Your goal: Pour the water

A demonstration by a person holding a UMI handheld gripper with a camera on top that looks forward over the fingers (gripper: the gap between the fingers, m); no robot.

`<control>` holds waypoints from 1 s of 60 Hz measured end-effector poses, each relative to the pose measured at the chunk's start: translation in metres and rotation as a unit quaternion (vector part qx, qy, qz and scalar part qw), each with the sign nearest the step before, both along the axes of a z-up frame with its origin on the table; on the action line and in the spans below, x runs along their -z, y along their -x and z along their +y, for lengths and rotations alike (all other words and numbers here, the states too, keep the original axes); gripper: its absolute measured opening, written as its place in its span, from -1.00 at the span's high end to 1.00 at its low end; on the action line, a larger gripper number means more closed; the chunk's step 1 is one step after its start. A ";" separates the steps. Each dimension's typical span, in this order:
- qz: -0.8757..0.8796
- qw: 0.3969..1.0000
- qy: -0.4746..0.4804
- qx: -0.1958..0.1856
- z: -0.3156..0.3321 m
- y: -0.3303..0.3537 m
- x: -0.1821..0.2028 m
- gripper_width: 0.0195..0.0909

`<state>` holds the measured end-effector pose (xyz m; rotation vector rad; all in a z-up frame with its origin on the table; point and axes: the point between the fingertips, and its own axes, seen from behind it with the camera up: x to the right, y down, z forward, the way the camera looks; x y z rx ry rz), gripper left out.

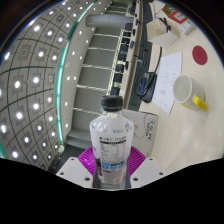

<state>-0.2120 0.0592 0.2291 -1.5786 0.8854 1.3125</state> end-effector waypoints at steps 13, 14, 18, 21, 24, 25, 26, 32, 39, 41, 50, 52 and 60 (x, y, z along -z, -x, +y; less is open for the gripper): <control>0.211 0.976 0.044 0.022 0.040 -0.044 0.029 0.51; 0.225 0.973 0.048 0.023 0.037 -0.050 0.028 0.51; 0.271 0.960 0.056 0.030 0.047 -0.057 0.039 0.51; 0.302 0.950 0.066 0.033 0.041 -0.069 0.037 0.51; 0.324 0.943 0.068 0.037 0.055 -0.069 0.048 0.51; 0.330 0.941 0.069 0.037 0.056 -0.071 0.049 0.52; 0.334 0.939 0.071 0.039 0.057 -0.073 0.051 0.51; 0.338 0.937 0.078 0.037 0.064 -0.076 0.058 0.51; 0.322 0.943 0.084 0.022 0.063 -0.072 0.058 0.51; 0.306 0.948 0.085 0.014 0.063 -0.070 0.057 0.51; 0.156 0.986 0.047 -0.019 0.062 -0.070 0.030 0.51; 0.116 0.992 0.033 -0.025 0.059 -0.077 0.019 0.51; -0.085 0.996 -0.025 -0.007 0.069 -0.130 -0.011 0.50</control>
